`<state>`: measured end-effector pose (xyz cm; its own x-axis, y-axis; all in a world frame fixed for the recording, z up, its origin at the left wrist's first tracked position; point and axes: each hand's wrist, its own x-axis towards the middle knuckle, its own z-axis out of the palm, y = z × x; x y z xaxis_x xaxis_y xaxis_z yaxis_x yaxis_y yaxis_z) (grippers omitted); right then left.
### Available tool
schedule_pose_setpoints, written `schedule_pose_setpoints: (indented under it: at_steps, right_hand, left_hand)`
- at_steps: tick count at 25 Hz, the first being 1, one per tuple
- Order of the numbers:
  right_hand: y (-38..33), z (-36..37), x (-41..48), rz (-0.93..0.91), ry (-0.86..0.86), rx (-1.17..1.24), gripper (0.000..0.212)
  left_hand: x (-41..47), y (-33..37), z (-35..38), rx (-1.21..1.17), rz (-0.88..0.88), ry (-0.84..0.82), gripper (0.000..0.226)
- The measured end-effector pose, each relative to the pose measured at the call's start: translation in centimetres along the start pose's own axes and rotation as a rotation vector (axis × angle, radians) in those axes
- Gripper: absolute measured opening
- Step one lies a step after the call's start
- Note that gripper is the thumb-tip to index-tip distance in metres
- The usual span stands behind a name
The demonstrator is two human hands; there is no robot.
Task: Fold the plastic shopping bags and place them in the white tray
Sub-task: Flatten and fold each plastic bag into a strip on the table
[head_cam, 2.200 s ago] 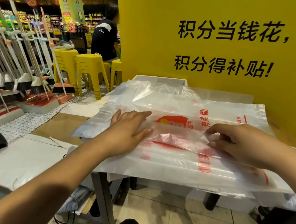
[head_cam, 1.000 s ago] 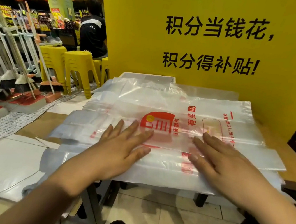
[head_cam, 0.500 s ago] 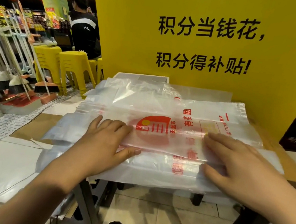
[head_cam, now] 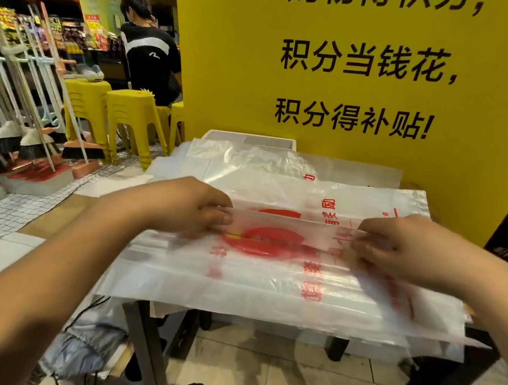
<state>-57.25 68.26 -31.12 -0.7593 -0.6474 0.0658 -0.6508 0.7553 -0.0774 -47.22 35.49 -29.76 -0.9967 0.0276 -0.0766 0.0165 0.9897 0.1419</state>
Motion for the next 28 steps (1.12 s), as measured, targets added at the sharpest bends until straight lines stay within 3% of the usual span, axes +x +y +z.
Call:
schedule_pose_setpoints:
  at_steps: [3,6,10,12,15,18,20,22,24,28]
  right_hand:
    - [1.2,-0.9,2.2,0.031,-0.062,0.045,0.030]
    - [1.8,-1.0,3.6,0.071,-0.034,0.032,0.053]
    - [2.0,1.0,4.2,0.115,0.202,-0.266,0.055]
    - [1.9,2.4,4.3,0.140,0.309,-0.247,0.054]
    - [1.6,4.2,4.5,0.166,0.384,-0.204,0.050]
    - [0.9,4.6,5.1,0.213,0.411,-0.149,0.044]
    - [-0.3,4.4,5.0,0.192,0.454,-0.083,0.045]
    - [-1.9,4.5,4.4,0.067,0.412,-0.004,0.048]
    - [-3.1,5.0,3.6,-0.038,0.250,0.051,0.053]
    - [-2.5,5.6,3.1,0.013,0.014,0.153,0.061]
  left_hand:
    - [1.8,-0.5,-1.4,-0.011,-0.035,-0.044,0.034]
    - [3.4,-1.1,-1.3,-0.063,-0.112,0.065,0.042]
    - [4.0,-1.7,0.7,0.138,-0.191,0.234,0.046]
    - [3.7,-1.5,2.2,0.196,-0.167,0.344,0.039]
    - [2.7,-0.1,4.0,0.103,-0.074,0.474,0.035]
    - [1.9,2.9,5.1,-0.098,0.060,0.343,0.038]
    - [1.6,4.2,6.0,-0.075,0.087,0.203,0.046]
    - [1.6,4.4,6.8,-0.039,0.065,0.142,0.053]
    - [1.5,4.1,7.1,-0.049,0.050,0.129,0.054]
    - [1.3,3.2,7.1,-0.028,0.016,0.106,0.058]
